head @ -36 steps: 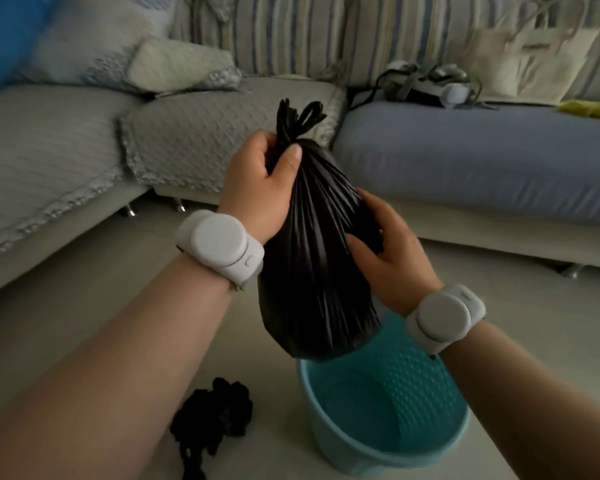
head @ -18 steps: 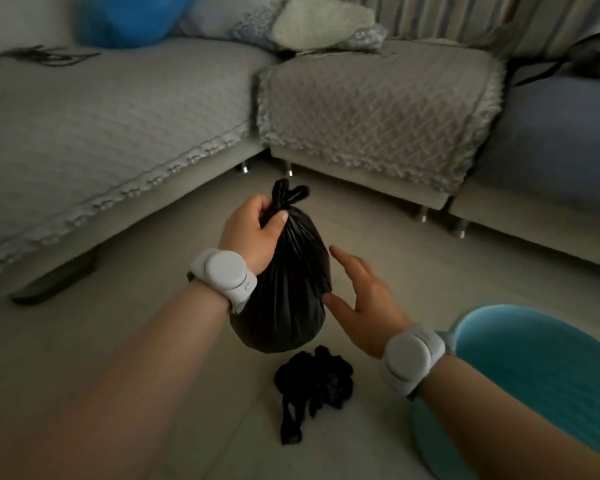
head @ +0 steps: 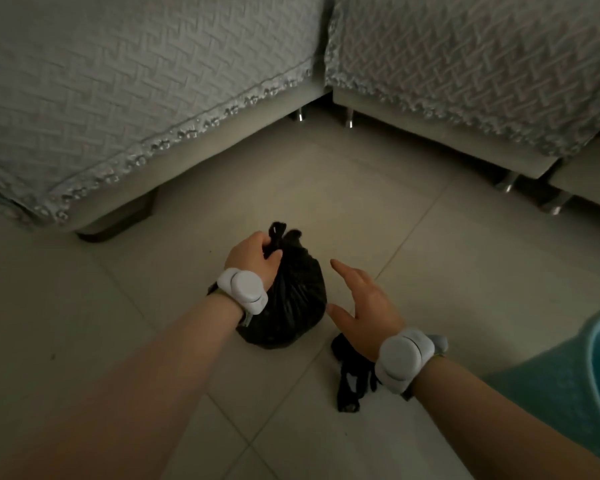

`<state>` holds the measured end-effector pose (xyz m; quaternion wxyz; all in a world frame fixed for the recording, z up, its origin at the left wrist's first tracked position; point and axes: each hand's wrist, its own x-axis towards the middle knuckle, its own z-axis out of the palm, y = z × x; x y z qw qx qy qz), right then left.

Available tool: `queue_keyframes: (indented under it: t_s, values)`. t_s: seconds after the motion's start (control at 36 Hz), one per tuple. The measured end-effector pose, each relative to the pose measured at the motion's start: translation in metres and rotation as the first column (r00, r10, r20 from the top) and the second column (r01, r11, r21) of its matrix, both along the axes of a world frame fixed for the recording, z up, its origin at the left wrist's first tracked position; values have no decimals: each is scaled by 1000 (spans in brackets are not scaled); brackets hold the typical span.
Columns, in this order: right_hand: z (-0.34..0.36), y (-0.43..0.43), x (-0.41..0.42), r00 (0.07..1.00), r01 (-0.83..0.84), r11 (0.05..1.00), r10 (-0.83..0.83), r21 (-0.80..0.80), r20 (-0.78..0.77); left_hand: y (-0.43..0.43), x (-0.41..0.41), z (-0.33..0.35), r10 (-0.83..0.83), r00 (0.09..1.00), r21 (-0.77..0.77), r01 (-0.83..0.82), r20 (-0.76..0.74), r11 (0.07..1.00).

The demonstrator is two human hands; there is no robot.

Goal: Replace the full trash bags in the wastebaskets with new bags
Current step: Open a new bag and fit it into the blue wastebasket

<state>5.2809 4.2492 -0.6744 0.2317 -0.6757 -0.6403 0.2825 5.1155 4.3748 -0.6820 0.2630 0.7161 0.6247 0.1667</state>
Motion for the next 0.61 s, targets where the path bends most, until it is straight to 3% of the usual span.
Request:
queue_keyframes:
  t_s: [0.08,0.17,0.28,0.36,0.44,0.53,0.61]
  values:
    - [-6,1,0,1000,5,1000,-5,-7,-4,-2,2,-2,0,998,76,-4,60,997]
    - [-12,2,1,1000,17,1000,-17,-6,-25,-6,10,0,-48,999,253,44,10,966]
    - [-21,-3,8,996,73,997,-72,10,-47,-17,25,3,-237,971,519,218,-32,826]
    - [-38,-13,20,985,160,987,-159,4,-59,-37,44,-8,-405,914,569,353,-37,743]
    - [-57,-28,32,966,252,968,-253,-11,-49,-62,59,-32,-548,836,449,498,-20,742]
    - [-80,-45,44,944,329,944,-330,-27,-22,-82,68,-66,-648,762,181,640,-24,746]
    - [-101,-64,55,922,386,921,-388,-56,-16,-91,70,-95,-663,743,-92,657,-88,748]
